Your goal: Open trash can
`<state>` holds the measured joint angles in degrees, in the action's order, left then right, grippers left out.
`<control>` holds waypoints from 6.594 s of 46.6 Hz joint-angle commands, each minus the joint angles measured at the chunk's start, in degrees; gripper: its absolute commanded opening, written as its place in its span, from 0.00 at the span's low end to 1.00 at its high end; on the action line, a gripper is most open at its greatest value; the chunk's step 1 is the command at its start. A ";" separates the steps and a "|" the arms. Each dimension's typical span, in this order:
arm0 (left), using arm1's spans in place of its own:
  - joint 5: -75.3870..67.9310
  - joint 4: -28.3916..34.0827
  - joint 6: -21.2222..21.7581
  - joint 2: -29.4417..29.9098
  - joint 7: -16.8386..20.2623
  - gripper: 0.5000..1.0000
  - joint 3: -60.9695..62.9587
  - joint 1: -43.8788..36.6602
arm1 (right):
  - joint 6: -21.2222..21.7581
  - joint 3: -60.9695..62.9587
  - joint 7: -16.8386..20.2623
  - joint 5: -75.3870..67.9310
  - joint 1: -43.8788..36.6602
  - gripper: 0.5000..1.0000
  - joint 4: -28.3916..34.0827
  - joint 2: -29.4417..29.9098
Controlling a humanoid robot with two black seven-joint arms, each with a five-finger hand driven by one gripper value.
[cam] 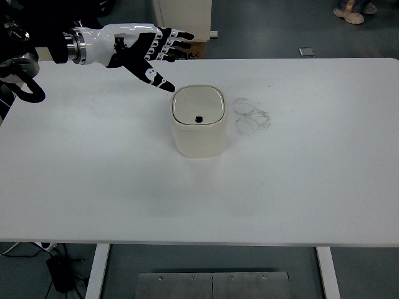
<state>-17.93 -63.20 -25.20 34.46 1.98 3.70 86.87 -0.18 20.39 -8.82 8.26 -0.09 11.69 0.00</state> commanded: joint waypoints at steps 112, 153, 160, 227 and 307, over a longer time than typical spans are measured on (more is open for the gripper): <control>-29.79 -4.21 -6.35 -7.39 -1.37 1.00 1.75 -0.64 | 0.00 0.00 -0.05 0.00 0.00 0.99 0.00 0.00; -27.86 -3.60 -6.18 -7.03 -1.28 1.00 -0.19 2.60 | 0.00 0.00 -0.05 0.00 0.00 0.99 0.00 0.00; -27.33 -3.07 -6.18 -6.95 -1.28 1.00 -1.77 3.22 | 0.00 0.00 0.03 0.00 0.00 0.99 0.00 0.00; 13.00 15.21 8.06 -6.60 2.24 1.00 -26.82 -18.05 | 0.00 0.00 -0.05 0.00 0.00 0.99 0.00 0.00; 26.02 40.08 5.34 -25.49 4.61 1.00 -49.14 -35.71 | -0.09 0.26 0.03 -0.08 0.00 0.99 0.00 0.00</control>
<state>8.08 -23.10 -19.85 9.05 6.59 -45.44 51.15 -0.18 20.58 -8.80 8.27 -0.13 11.69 0.00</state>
